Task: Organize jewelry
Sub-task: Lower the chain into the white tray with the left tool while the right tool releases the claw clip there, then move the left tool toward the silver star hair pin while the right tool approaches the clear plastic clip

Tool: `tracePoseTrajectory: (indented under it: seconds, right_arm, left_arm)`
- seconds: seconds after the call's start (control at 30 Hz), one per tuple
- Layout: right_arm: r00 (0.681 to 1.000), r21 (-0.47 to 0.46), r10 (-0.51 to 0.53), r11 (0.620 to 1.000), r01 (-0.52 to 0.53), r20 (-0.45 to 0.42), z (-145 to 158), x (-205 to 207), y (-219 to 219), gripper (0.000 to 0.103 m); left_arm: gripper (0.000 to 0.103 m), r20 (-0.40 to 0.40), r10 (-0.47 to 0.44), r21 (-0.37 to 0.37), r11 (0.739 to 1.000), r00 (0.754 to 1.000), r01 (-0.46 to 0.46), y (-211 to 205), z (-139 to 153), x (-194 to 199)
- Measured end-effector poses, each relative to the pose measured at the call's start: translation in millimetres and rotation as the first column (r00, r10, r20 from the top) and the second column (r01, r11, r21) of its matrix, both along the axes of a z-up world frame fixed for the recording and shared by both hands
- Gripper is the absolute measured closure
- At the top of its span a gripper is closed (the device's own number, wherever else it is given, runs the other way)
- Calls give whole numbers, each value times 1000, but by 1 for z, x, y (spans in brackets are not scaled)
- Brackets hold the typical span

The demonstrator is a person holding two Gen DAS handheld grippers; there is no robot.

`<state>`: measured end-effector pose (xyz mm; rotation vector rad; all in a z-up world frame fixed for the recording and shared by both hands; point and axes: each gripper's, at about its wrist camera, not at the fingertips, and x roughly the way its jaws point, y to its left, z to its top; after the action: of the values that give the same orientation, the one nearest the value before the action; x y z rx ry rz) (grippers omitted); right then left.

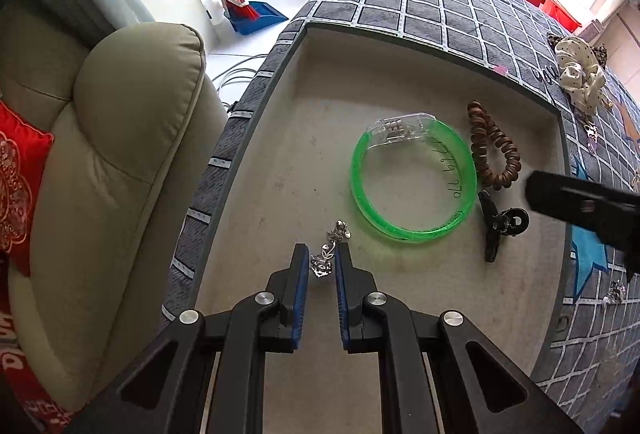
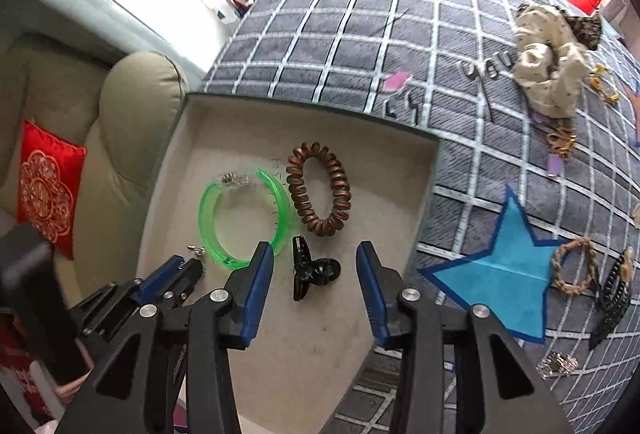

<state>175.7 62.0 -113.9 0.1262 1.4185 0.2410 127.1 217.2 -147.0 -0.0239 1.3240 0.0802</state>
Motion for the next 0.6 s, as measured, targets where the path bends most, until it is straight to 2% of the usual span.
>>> tracePoseTrajectory:
  seconds: [0.03, 0.07, 0.1, 0.13, 0.2, 0.43, 0.5, 0.57, 0.6]
  right_arm:
    - [1000, 4, -5, 1000, 5, 5, 6, -4, -5, 56]
    - [1000, 8, -12, 1000, 12, 8, 9, -7, -8, 56]
    - [1000, 13, -19, 1000, 19, 12, 12, -9, -10, 56]
    - [1000, 16, -27, 1000, 27, 14, 16, -11, -14, 56]
    - [999, 22, -44, 999, 44, 17, 22, -17, -22, 56]
    - [996, 20, -92, 996, 92, 3, 29, -38, -39, 56]
    - [994, 15, -106, 994, 106, -10, 29, -44, -46, 51]
    - [992, 10, -126, 992, 126, -16, 29, -51, -54, 35]
    - [991, 9, -136, 991, 136, -18, 30, -55, -58, 33]
  left_arm:
    - [69, -1, -2, -2, 1000, 1000, 2, 0, 1, 0]
    - [46, 0, -3, -3, 1000, 1000, 3, 0, 1, -1]
    - [7, 11, 3, 4, 1000, 1000, -3, 1, 4, -1]
    - [0, 36, 11, 17, 1000, 999, -12, 1, 8, -3]
    - [0, 67, -8, 37, 999, 998, 5, -2, 15, -5]
    - [0, 55, -16, 52, 999, 998, 13, -8, 20, -8]
    - [0, 53, -19, 58, 998, 998, 16, -11, 24, -11]
    - [0, 44, -20, 56, 998, 999, 18, -13, 25, -11]
    - [0, 34, -21, 53, 998, 999, 20, -13, 25, -13]
